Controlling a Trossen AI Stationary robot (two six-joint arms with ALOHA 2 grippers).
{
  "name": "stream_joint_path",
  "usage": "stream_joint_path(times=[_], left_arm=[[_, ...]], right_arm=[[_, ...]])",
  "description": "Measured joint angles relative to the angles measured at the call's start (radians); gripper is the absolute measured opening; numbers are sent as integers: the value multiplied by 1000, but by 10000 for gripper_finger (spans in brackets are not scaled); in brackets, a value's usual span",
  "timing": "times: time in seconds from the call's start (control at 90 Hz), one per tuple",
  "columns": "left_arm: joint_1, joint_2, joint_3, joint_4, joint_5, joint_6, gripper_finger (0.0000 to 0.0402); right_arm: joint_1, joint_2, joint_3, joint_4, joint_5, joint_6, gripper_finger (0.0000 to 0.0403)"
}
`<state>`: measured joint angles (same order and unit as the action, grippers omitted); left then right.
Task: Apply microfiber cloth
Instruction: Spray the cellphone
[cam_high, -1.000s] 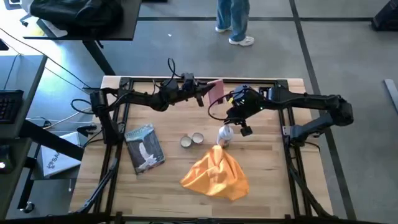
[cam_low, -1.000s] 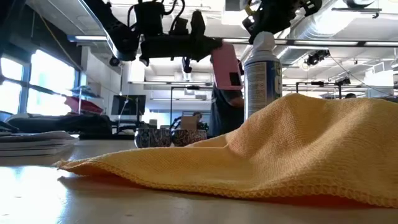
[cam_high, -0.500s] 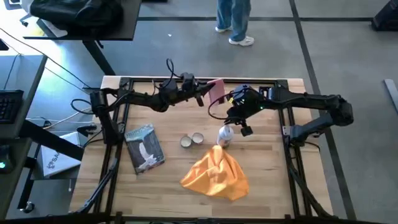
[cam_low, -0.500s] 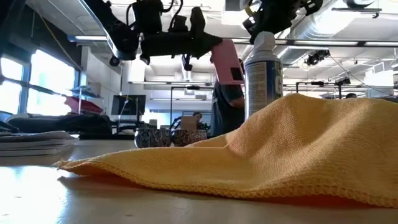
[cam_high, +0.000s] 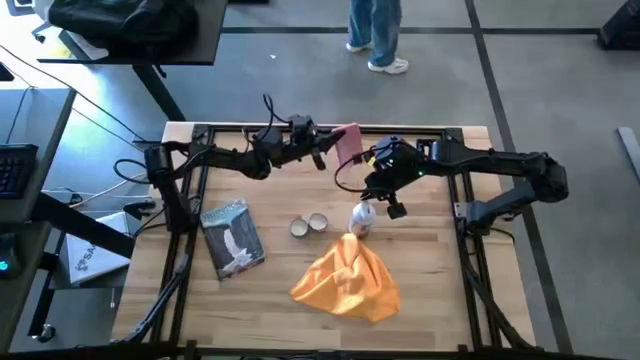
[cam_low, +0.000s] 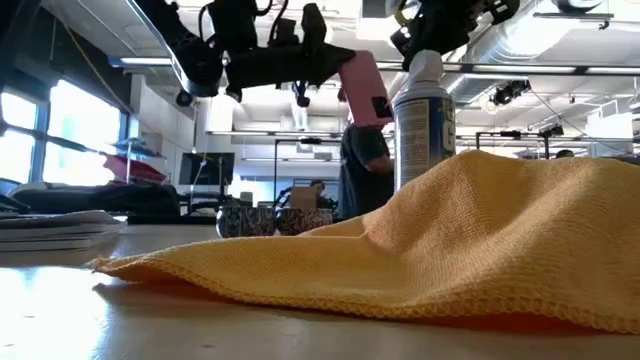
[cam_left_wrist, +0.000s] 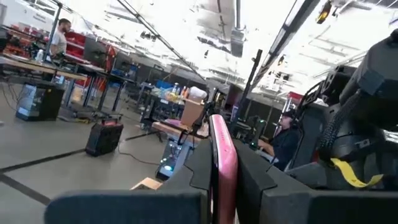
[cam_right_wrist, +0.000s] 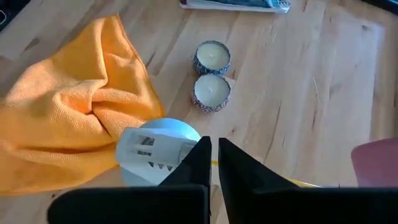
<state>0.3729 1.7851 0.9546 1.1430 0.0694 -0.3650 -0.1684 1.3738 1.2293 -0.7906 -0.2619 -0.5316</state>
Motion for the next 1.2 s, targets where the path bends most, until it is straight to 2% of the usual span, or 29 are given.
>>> stream_joint_path(times=[0.378, 0.722, 0.956, 1.2], left_arm=[[-7, 0, -9, 5, 13, 1, 12], [-26, 4, -66, 30, -61, 43, 12], [-34, 136, 9, 43, -49, 27, 12], [-34, 249, 58, 183, 7, -31, 12]], right_arm=[[0, 0, 0, 0, 0, 8, 0], [0, 0, 0, 0, 0, 8, 0], [0, 0, 0, 0, 0, 8, 0], [0, 0, 0, 1, 0, 8, 0]])
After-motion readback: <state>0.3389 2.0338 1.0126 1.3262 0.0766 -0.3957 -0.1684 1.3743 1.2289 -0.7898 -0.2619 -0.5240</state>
